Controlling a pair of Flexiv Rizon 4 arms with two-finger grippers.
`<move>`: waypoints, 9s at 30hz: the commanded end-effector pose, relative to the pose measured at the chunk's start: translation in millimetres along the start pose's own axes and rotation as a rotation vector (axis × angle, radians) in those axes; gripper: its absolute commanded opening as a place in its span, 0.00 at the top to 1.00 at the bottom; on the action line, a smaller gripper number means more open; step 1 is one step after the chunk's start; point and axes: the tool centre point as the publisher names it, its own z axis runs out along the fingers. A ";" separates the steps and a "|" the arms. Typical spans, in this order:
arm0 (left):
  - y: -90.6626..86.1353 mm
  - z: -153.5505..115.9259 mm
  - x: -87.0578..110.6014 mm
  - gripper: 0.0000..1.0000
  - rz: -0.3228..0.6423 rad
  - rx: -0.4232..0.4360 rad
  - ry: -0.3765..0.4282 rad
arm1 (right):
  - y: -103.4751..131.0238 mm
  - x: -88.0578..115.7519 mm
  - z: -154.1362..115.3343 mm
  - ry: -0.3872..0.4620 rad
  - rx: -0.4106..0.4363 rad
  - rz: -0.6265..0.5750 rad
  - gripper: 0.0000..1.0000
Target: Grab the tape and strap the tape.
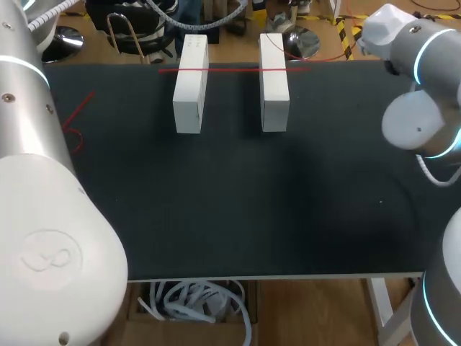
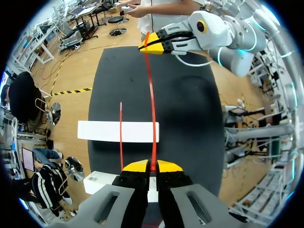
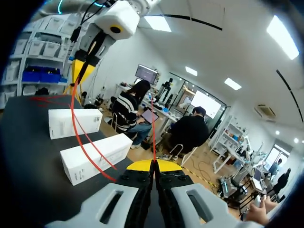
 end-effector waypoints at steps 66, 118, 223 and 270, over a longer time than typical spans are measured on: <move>-0.7 -1.0 -0.4 1.00 -0.002 -0.004 0.003 | 49.6 52.8 21.0 -0.078 0.347 -0.543 1.00; -0.7 -1.0 -0.4 1.00 -0.002 -0.004 0.003 | 80.1 92.2 30.3 -0.044 0.260 -0.748 1.00; -0.7 -1.0 -0.4 1.00 -0.002 -0.004 0.003 | 93.7 109.5 29.5 0.015 0.201 -0.788 1.00; -0.7 -1.0 -0.4 1.00 -0.002 -0.004 0.003 | 115.3 128.3 33.0 0.048 0.112 -0.758 1.00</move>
